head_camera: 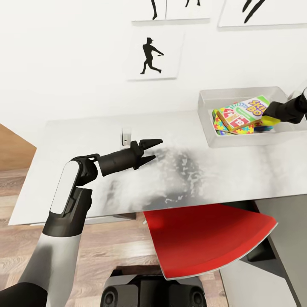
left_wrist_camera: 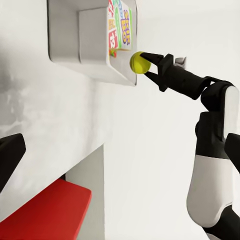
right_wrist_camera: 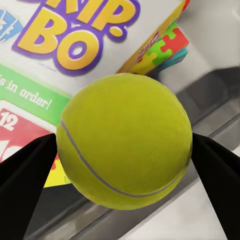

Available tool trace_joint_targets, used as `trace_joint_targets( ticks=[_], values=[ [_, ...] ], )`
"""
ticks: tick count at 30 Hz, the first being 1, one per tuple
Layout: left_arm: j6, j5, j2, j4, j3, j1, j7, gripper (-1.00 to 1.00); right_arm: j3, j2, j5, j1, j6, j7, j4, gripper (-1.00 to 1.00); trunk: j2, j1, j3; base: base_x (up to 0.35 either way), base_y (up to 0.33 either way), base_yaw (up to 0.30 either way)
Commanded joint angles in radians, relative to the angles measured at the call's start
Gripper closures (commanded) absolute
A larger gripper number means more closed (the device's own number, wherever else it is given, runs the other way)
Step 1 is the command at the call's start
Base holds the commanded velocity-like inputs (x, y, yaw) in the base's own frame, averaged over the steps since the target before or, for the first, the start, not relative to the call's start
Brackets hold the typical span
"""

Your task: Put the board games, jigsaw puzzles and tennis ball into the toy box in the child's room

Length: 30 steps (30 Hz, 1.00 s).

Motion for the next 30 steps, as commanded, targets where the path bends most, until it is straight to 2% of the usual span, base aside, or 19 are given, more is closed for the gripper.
trace_joint_targets(
  ticks=[1, 17, 24, 30],
  values=[
    [0.002, 0.01, -0.001, 0.0, 0.0, -0.001, 0.01, -1.0, 0.005, -0.003, -0.01, -0.001, 0.0, -0.01, -0.001, 1.0, -0.002, 0.0, -0.003, 0.0, 0.0, 0.0],
    [0.002, 0.012, -0.002, -0.001, 0.002, -0.018, 0.01, -1.0, 0.005, -0.008, -0.008, 0.0, 0.0, -0.01, 0.001, 1.0, -0.002, 0.0, -0.01, 0.0, 0.0, 0.0],
    [0.002, 0.037, -0.009, -0.001, 0.001, -0.036, 0.01, -1.0, 0.005, -0.01, -0.008, 0.0, -0.001, -0.01, 0.007, 1.0, -0.002, 0.0, -0.01, 0.0, 0.0, 0.0],
    [0.002, 0.044, -0.012, -0.001, 0.001, -0.04, 0.01, -1.0, 0.005, -0.011, -0.008, 0.0, -0.001, -0.01, 0.008, 1.0, -0.002, 0.0, -0.01, 0.0, 0.0, 0.0]
  ],
)
